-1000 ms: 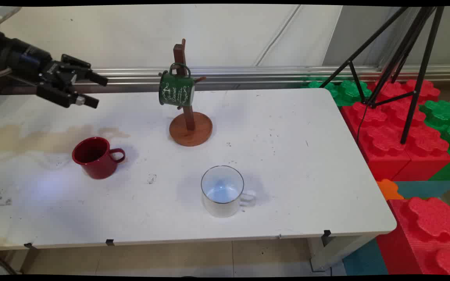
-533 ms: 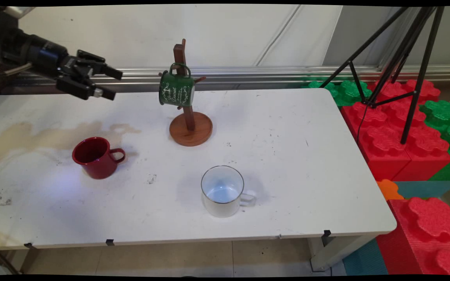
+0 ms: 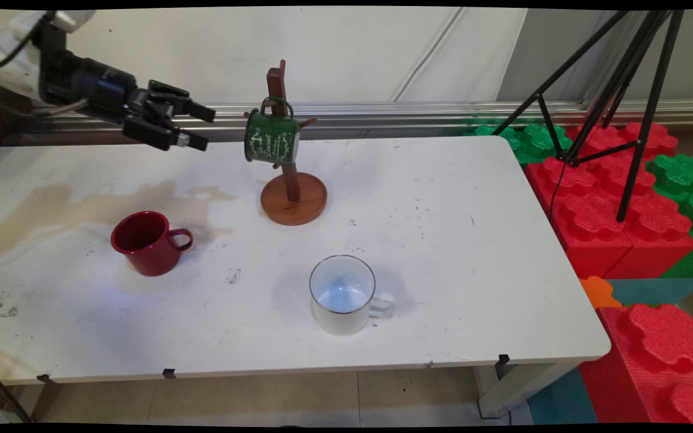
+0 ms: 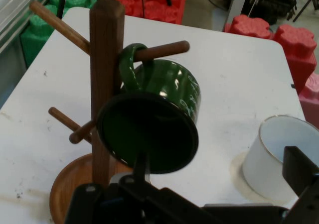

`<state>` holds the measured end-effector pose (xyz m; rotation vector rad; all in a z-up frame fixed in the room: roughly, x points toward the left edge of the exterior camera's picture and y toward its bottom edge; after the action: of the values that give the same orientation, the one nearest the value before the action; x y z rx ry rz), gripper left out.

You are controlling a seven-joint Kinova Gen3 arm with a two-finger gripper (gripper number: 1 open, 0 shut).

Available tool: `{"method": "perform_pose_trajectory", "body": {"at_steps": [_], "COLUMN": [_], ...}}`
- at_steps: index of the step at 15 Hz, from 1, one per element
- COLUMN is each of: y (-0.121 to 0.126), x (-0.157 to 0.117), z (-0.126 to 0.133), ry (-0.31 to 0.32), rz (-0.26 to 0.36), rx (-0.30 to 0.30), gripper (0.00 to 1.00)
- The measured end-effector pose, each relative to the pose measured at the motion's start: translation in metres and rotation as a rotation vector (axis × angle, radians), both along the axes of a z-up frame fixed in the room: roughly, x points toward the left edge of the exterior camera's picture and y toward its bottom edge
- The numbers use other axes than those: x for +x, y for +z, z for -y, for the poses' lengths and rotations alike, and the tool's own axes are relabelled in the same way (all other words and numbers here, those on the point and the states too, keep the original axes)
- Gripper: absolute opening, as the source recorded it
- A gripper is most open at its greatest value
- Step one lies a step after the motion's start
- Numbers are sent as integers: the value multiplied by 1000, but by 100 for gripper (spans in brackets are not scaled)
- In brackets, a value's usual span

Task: Pick up the green mug from the rack

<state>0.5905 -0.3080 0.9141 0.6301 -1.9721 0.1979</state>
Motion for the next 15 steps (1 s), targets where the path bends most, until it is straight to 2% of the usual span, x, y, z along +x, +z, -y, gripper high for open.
{"method": "perform_pose_trajectory", "body": {"at_steps": [15], "y": [-49], "x": [-31], "z": [35], "ry": [16], "rz": [-74], "rx": [25], "gripper": [100]}}
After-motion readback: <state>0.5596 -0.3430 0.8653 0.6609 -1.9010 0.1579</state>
